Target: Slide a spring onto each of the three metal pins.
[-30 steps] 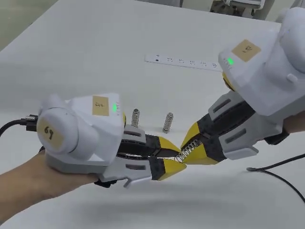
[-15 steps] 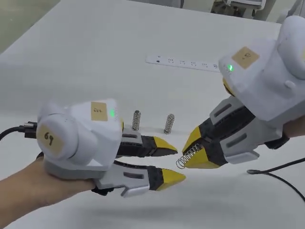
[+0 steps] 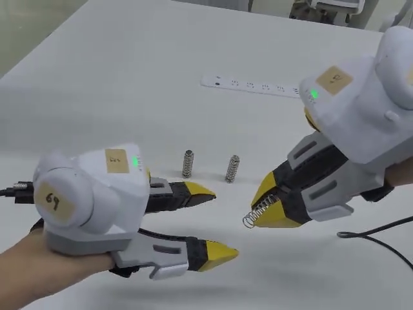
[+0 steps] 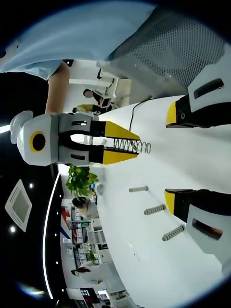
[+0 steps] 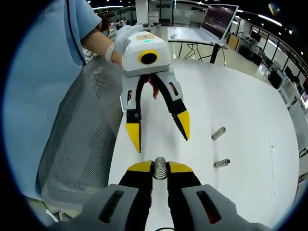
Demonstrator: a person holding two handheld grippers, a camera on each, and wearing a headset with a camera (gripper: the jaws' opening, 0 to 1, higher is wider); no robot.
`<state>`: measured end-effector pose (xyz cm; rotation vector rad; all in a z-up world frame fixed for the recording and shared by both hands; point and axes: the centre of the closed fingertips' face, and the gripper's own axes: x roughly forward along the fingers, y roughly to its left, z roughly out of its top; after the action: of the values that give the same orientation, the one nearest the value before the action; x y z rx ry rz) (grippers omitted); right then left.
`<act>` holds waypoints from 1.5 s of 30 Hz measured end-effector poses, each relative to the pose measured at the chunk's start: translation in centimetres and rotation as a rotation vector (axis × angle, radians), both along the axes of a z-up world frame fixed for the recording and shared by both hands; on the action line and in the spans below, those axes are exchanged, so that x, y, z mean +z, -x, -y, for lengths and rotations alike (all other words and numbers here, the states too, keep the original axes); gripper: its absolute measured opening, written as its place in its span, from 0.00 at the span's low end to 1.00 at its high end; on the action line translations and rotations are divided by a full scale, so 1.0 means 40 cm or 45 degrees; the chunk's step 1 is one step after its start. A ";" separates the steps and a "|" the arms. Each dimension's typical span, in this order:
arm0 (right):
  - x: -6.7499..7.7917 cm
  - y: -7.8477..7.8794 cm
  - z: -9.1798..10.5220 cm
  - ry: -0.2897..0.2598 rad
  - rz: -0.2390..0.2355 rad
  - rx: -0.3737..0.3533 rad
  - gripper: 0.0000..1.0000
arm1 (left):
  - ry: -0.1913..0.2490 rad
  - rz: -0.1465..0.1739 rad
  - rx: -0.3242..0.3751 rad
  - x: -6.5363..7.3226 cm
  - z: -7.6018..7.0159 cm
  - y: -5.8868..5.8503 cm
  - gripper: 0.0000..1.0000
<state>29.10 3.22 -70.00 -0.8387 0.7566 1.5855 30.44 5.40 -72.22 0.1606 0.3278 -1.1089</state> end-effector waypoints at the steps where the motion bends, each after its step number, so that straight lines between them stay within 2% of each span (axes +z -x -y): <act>1: -0.001 -0.003 0.001 0.001 -0.003 -0.002 0.08 | -0.004 -0.002 0.014 -0.003 -0.005 -0.001 0.49; 14: -0.005 -0.029 0.011 0.010 0.002 -0.003 0.08 | 0.002 -0.038 0.174 -0.015 -0.079 -0.024 0.62; 16: -0.006 -0.034 0.013 0.013 0.002 -0.004 0.08 | 0.014 -0.049 0.191 -0.014 -0.084 -0.025 0.64; 18: -0.007 -0.039 0.016 0.015 -0.002 -0.006 0.08 | 0.006 -0.055 0.219 -0.019 -0.091 -0.028 0.69; 22: -0.010 -0.054 0.023 0.025 0.005 -0.006 0.08 | 0.001 -0.067 0.239 -0.026 -0.100 -0.028 0.72; 27: -0.008 -0.089 0.038 0.044 0.024 -0.016 0.08 | -0.013 -0.090 0.276 -0.037 -0.114 -0.032 0.81; 29: -0.008 -0.107 0.047 0.055 0.036 -0.019 0.08 | -0.014 -0.088 0.289 -0.038 -0.118 -0.035 0.85; 37: -0.008 -0.180 0.077 0.101 0.070 -0.035 0.08 | -0.031 -0.137 0.344 -0.063 -0.141 -0.045 0.93; 40: -0.013 -0.204 0.088 0.126 0.087 -0.035 0.08 | -0.034 -0.140 0.363 -0.068 -0.147 -0.048 0.98; 45: -0.015 -0.235 0.101 0.142 0.094 -0.049 0.08 | -0.044 -0.145 0.375 -0.075 -0.154 -0.050 0.98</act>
<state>38.51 -0.81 -70.61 -0.9529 0.8095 1.4808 32.45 11.55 -75.23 0.0769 0.4574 -0.8229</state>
